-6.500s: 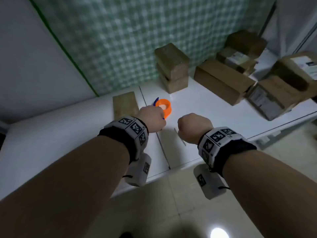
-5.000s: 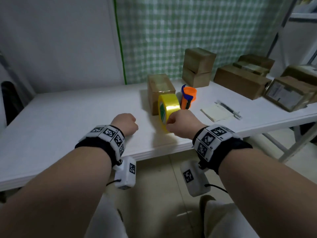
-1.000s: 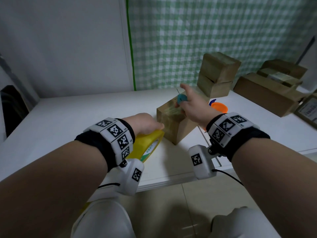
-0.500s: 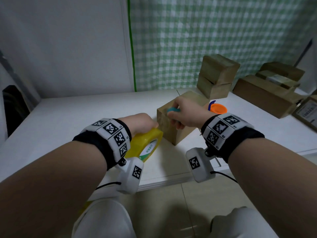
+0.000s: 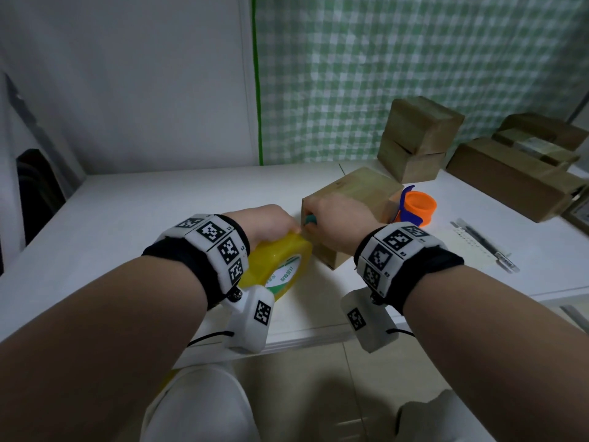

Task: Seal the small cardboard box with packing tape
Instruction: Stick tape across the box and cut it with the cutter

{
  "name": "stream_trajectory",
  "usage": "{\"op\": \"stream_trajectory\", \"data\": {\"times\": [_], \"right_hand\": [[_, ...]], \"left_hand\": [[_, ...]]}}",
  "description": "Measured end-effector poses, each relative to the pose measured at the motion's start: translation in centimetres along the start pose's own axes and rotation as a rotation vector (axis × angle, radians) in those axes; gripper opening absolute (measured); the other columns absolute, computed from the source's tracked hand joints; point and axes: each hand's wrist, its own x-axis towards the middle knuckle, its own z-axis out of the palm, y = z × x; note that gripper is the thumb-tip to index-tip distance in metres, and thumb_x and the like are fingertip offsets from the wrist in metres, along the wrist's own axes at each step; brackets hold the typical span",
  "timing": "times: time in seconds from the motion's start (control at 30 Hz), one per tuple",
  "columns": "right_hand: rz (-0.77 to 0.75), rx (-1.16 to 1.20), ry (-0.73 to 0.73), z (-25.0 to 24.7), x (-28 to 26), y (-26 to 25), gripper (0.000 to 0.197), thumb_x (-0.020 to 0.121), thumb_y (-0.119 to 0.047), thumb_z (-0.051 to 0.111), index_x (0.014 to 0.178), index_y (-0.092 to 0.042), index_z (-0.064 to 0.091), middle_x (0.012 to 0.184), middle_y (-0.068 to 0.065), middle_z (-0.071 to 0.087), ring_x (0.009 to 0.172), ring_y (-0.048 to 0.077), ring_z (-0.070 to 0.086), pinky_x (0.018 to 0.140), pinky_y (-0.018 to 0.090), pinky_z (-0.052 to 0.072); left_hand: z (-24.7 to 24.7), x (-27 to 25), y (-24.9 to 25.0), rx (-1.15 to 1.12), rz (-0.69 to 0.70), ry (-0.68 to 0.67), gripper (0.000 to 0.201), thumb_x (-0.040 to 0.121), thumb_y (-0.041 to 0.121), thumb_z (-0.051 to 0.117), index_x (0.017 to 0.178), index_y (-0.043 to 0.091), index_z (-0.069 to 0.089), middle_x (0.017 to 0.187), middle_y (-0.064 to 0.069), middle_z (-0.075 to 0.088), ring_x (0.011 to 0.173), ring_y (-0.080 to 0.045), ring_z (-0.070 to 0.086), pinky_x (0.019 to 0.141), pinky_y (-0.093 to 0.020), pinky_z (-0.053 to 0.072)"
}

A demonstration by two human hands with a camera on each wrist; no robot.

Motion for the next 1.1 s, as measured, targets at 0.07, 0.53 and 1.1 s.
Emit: {"op": "stream_trajectory", "data": {"times": [0.07,0.53,1.1], "right_hand": [[-0.007,-0.023,0.016,0.1,-0.1,0.0,0.021,0.092,-0.025,0.049,0.107,-0.014,0.058,0.1,0.011,0.064,0.092,0.03,0.059,0.065,0.032,0.035],[-0.074,-0.153,-0.021,0.2,0.0,-0.2,0.025,0.095,-0.024,0.04,0.117,-0.015,0.051,0.102,0.012,0.063,0.092,0.033,0.059,0.062,0.034,0.035],[-0.161,-0.026,-0.16,-1.0,0.2,1.0,0.027,0.091,-0.022,0.046,0.115,-0.016,0.059,0.105,0.01,0.064,0.099,0.029,0.059,0.079,0.036,0.048]], "left_hand": [[0.0,0.2,0.1,-0.002,-0.001,-0.004,0.035,0.092,0.025,0.053,0.121,0.006,0.062,0.114,-0.017,0.065,0.106,-0.034,0.062,0.096,-0.042,0.05],[0.0,0.5,0.5,0.05,0.006,-0.011,0.035,0.092,0.021,0.054,0.122,0.006,0.061,0.099,-0.013,0.061,0.081,-0.026,0.058,0.076,-0.032,0.048],[-0.4,0.1,0.7,0.027,-0.041,-0.005,0.014,0.091,0.023,0.056,0.097,0.011,0.059,0.079,-0.009,0.059,0.068,-0.022,0.056,0.063,-0.028,0.047]]}}
